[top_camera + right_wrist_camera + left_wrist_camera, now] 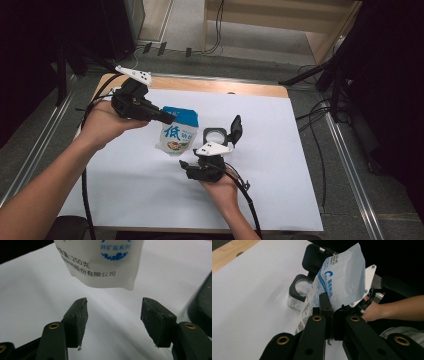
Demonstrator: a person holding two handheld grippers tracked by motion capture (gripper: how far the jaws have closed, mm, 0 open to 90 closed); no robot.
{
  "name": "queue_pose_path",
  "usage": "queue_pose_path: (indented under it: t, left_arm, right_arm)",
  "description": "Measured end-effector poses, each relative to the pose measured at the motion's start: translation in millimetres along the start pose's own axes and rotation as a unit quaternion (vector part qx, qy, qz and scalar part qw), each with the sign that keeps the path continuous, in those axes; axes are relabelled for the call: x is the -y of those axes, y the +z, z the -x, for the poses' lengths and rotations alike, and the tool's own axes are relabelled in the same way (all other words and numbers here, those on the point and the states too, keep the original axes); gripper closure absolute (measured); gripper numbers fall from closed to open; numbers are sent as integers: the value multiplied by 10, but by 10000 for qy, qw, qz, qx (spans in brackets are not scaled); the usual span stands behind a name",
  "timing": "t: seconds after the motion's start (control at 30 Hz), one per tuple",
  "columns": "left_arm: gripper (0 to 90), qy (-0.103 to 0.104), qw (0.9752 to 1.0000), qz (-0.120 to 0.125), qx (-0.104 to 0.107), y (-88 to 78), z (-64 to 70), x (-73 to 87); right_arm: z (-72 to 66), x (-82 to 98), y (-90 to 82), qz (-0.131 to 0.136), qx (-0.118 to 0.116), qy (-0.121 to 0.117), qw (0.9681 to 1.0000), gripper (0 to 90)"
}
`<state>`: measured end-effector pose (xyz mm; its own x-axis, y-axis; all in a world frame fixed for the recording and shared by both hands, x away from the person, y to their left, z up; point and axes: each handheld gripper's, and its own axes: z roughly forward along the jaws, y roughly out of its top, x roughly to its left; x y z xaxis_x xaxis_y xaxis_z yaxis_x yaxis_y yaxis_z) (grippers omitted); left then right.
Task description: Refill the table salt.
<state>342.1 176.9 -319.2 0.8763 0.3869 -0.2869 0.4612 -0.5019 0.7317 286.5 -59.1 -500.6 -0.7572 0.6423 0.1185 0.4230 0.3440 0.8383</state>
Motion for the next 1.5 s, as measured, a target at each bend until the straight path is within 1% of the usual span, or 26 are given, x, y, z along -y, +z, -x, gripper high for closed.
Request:
queue_pose_path:
  t: [0.1,0.23,0.27,0.3,0.33,0.37,0.4,0.43,0.53,0.57,0.6,0.67,0.7,0.73,0.77,0.83,0.87,0.93,1.0,1.1,1.23,1.3,1.33,1.37,1.43,1.5]
  left_arm:
    - [900,-34,10000,-6,46,2,7,-1]
    - [900,-65,10000,14,63,0,15,-5]
    - [900,-109,9999,15,119,3,12,-5]
    - [900,-130,9999,30,94,7,11,-4]
    - [900,-159,9998,49,125,12,2,0]
    - [900,-179,9997,51,173,18,-10,4]
    - [900,-235,9996,72,161,22,-15,10]
    - [900,-261,9994,97,199,29,-23,17]
    - [900,-318,9992,93,207,44,-46,31]
    - [900,-333,9992,110,172,50,-49,31]
    - [900,-347,9992,95,188,55,-52,26]
    - [900,-360,9992,89,155,65,-47,12]
    - [900,-337,9992,80,194,65,-45,2]
    - [900,-337,9993,93,137,57,-34,-7]
    - [900,-349,9992,116,185,46,-33,-11]
    - [900,-363,9990,168,206,26,-34,-11]
    - [900,-370,9990,167,194,22,-39,-8]
    - [900,-434,9986,154,257,24,-47,6]
    - [900,-434,9986,134,276,32,-52,14]
    - [900,-468,9984,122,308,49,-43,14]
    - [900,-489,9982,119,317,69,-48,18]
    - [900,-524,9978,136,373,65,-45,15]
    - [900,-503,9978,148,400,59,-48,11]
    - [900,-541,9975,172,421,55,-41,10]
    - [900,-536,9974,182,452,44,-32,6]
    - [900,-549,9974,174,427,33,-21,6]
  right_arm:
    - [-26,-16,66,58,112,24,9999,389]
    - [-26,-38,140,110,168,86,9998,378]
    - [-28,-39,152,132,191,56,9997,385]
    - [-37,-38,164,169,232,0,9996,384]
    - [-43,-37,172,197,255,-53,9995,384]
    - [-51,-38,182,199,259,-83,9994,381]
    - [-59,-42,188,227,257,-76,9994,380]
    - [-69,-44,194,293,257,-86,9992,380]
    - [-87,-57,191,431,210,-92,9988,384]
    - [-96,-63,194,427,211,-120,9988,391]
    - [-106,-66,196,438,203,-156,9987,402]
    - [-116,-72,200,469,117,-192,9986,432]
    - [-125,-76,200,478,107,-227,9985,430]
    - [-134,-74,200,488,88,-260,9984,415]
    - [-136,-72,203,516,58,-275,9983,381]
    - [-139,-70,210,575,-6,-199,9981,300]
    - [-140,-71,212,591,-6,-168,9981,274]
    - [-139,-76,216,662,-7,-127,9977,228]
    - [-131,-88,227,684,11,-68,9976,183]
    - [-158,-91,253,636,6,-127,9979,151]
    - [-181,-99,263,655,-14,-111,9978,155]
    - [-176,-97,273,645,43,-153,9978,163]
    - [-172,-91,282,604,40,-152,9981,163]
    - [-171,-80,294,551,86,-168,9983,176]
    - [-175,-58,315,477,206,-249,9983,198]
    - [-181,-51,325,479,319,-271,9980,216]
